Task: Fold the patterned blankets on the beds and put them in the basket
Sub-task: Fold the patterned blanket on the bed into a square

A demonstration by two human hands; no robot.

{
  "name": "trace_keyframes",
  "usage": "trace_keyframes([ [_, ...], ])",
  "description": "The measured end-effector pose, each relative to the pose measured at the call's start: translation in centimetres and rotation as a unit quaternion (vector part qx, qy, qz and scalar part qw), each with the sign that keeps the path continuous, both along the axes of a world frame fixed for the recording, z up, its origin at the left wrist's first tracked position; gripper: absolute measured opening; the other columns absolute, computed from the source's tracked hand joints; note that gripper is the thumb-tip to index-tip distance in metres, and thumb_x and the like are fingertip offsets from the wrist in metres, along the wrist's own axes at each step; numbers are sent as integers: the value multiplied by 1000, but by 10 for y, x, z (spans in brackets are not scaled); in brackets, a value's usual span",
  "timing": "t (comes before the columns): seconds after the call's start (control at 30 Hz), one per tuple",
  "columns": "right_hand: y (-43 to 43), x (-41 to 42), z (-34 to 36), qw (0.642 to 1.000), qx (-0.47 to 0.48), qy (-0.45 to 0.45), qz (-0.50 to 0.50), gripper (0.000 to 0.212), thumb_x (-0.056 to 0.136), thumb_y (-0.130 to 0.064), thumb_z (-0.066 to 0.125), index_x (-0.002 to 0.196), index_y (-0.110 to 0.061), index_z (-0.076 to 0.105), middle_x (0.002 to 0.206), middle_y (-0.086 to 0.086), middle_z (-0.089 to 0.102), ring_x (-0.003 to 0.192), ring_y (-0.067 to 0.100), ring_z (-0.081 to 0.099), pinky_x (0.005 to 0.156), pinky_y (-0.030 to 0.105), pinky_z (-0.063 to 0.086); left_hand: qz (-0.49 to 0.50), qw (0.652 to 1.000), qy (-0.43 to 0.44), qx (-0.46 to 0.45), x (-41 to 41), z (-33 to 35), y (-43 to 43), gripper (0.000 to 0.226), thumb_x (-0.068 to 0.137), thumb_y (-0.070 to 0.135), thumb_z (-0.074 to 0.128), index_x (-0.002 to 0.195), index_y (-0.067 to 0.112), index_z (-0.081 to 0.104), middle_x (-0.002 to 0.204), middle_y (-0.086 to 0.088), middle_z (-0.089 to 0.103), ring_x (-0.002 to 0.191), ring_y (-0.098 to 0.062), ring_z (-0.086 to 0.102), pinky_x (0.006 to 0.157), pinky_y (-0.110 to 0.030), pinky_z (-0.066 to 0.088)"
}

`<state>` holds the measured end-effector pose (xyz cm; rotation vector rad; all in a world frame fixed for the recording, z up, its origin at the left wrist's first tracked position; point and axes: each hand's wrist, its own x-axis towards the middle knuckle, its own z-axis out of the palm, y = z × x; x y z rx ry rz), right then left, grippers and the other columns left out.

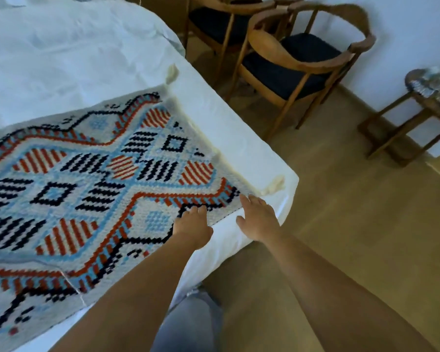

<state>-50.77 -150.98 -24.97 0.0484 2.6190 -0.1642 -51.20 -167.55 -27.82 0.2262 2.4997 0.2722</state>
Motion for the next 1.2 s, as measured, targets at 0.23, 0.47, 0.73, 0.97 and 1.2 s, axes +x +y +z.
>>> trace_keyframes([
  [0.23,42,-111,-22,998,-36,-60,4,63,95,-36,39,148,-15,12,150,12,26,135,32,28,108,42,29,92,995,-26,-29,-86,-12,66,56,95,36,40,142,14,18,142,-11,32,124,-30,40,91,-40,41],
  [0.47,68,-205,-51,990,-44,-106,87,61,95,-33,38,147,-15,13,149,13,29,133,32,31,105,41,31,182,980,-66,-32,-142,-47,117,69,90,53,41,141,10,21,140,-11,36,120,-30,46,85,-39,43],
  [0.73,76,-269,-136,971,-67,-176,145,38,92,-30,42,121,-5,44,125,17,51,114,34,51,86,33,41,463,872,-161,1,-189,-130,217,109,80,68,42,140,8,-26,152,-14,-25,141,-37,-15,105,-63,18],
  [0.97,48,-292,-178,976,-135,-165,36,45,85,-31,60,116,0,48,121,19,58,111,33,55,86,35,44,506,857,-97,21,-171,-165,223,89,88,17,46,142,13,-25,154,-8,-22,142,-31,-16,114,-48,8],
  [1.2,4,-291,-183,972,-198,-109,-60,21,90,-17,55,106,-5,53,118,19,60,103,36,59,88,45,51,581,811,-17,68,-132,-148,168,37,88,4,41,124,13,42,119,-8,47,107,-27,44,67,-32,37],
])
